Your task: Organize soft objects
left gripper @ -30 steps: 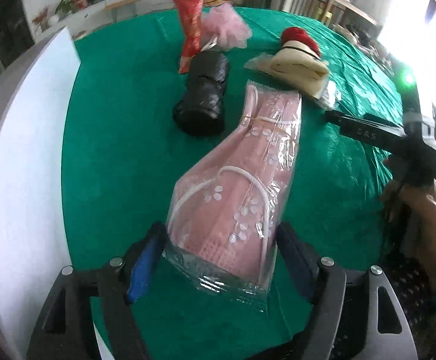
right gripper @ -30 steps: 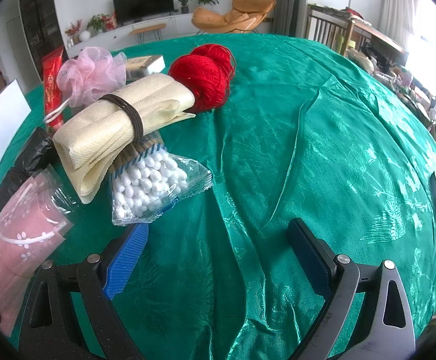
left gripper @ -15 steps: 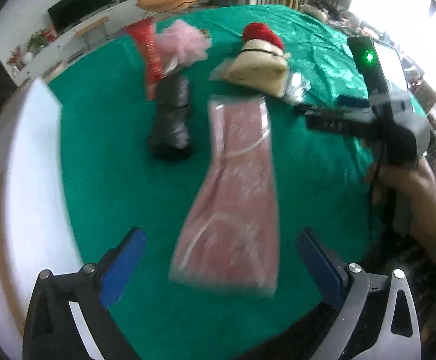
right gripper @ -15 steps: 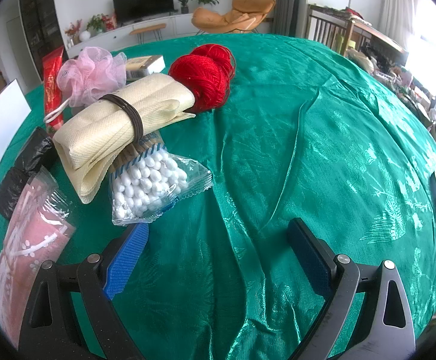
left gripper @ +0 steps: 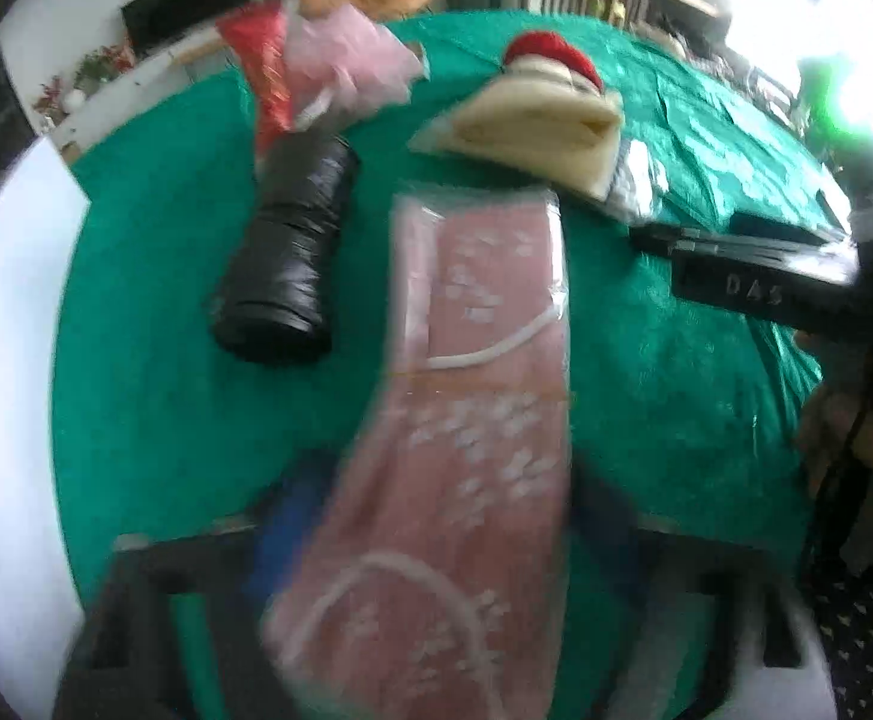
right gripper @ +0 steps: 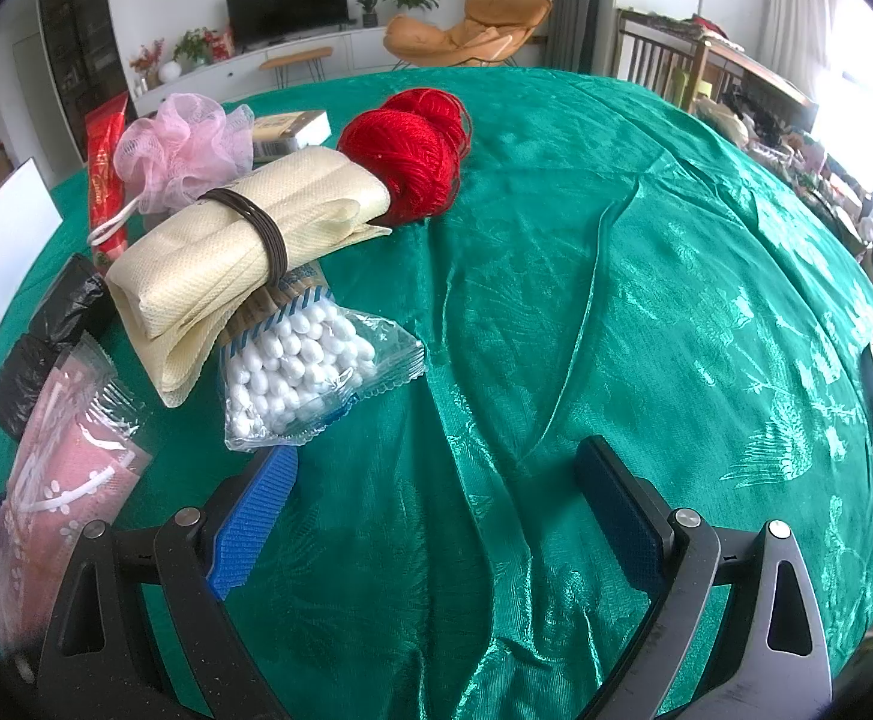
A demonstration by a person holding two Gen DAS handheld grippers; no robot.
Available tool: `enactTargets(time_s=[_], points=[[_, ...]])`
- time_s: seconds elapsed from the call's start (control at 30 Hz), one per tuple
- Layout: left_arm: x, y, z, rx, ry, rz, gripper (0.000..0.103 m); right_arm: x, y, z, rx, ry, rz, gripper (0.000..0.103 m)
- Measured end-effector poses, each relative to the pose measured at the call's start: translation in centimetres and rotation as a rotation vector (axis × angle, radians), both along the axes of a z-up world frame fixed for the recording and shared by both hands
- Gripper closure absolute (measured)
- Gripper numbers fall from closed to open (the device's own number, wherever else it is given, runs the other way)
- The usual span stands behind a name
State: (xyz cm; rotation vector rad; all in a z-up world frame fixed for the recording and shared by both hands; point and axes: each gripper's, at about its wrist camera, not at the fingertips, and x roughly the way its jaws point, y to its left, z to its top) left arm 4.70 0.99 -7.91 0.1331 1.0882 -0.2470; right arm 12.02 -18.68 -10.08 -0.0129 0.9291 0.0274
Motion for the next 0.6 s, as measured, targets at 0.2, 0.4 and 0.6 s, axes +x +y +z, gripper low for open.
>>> enactTargets(time_s=[0.2, 0.4, 0.6], points=[[-1.2, 2.7, 1.1, -0.098, 0.010, 0.073, 0.078, 0.0, 0.0, 0.0, 0.000, 0.000, 0.000, 0.007], [-5.3, 3.9, 4.7, -0.120, -0.076, 0.095, 0.078, 0.0, 0.0, 0.0, -0.001, 0.000, 0.000, 0.007], [-3.2, 7.2, 5.8, -0.088, -0.132, 0.303, 0.078, 0.0, 0.0, 0.0, -0.001, 0.001, 0.000, 0.007]])
